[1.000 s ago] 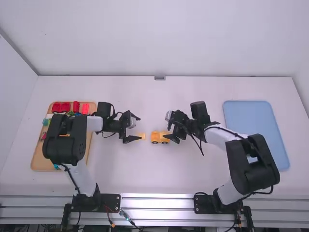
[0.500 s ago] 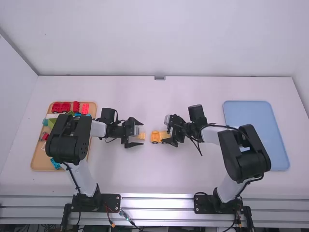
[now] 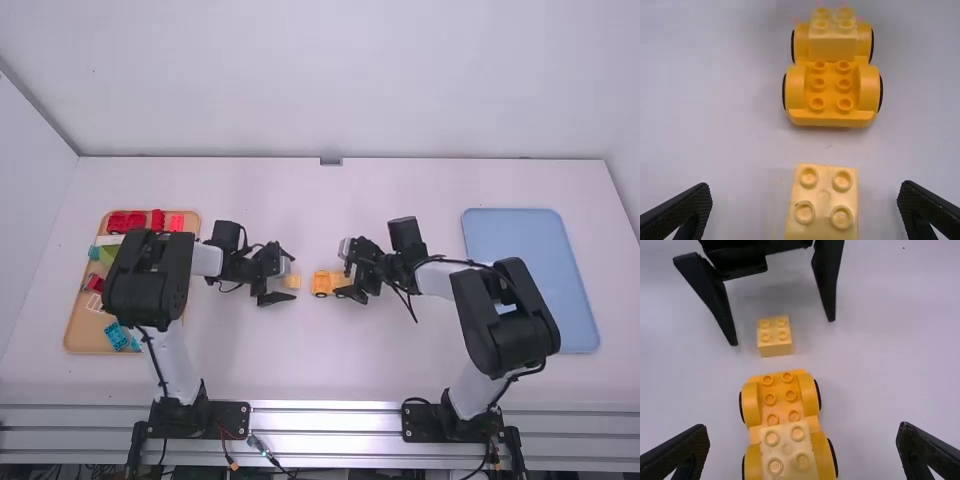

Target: Assemble lego blocks to make yellow taxi

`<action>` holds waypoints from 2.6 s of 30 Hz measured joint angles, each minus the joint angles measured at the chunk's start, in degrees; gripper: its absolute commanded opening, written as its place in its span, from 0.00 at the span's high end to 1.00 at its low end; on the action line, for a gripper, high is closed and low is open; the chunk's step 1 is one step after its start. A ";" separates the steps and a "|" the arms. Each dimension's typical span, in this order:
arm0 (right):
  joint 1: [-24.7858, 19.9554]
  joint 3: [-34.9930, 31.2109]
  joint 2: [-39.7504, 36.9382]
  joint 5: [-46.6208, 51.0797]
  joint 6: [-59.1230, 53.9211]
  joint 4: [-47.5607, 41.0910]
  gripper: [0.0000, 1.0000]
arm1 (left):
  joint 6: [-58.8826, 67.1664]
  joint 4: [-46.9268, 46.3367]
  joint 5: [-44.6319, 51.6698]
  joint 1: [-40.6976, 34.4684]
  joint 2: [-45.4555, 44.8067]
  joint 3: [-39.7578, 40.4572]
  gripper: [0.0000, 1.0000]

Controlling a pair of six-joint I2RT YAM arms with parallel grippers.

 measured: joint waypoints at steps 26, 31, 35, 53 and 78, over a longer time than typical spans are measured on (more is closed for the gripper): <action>-0.50 0.00 0.00 -1.20 -0.24 -1.75 0.01 | 5.84 -2.91 2.73 -0.13 2.54 2.75 0.71; -0.48 0.00 0.00 -0.48 -0.26 -1.95 0.01 | 4.07 -2.34 2.58 -0.13 2.54 2.75 0.72; -0.48 0.00 0.00 -0.39 -0.31 -2.54 0.01 | -0.07 -1.11 1.05 -0.15 2.05 2.75 0.72; -0.33 -0.07 10.67 -3.41 -3.04 7.02 0.01 | -5.42 -0.81 1.25 -6.34 -8.33 2.10 0.75; -0.33 -0.11 13.81 -5.90 -7.41 10.32 0.30 | -22.36 22.40 -1.18 -11.50 -8.04 -7.21 0.75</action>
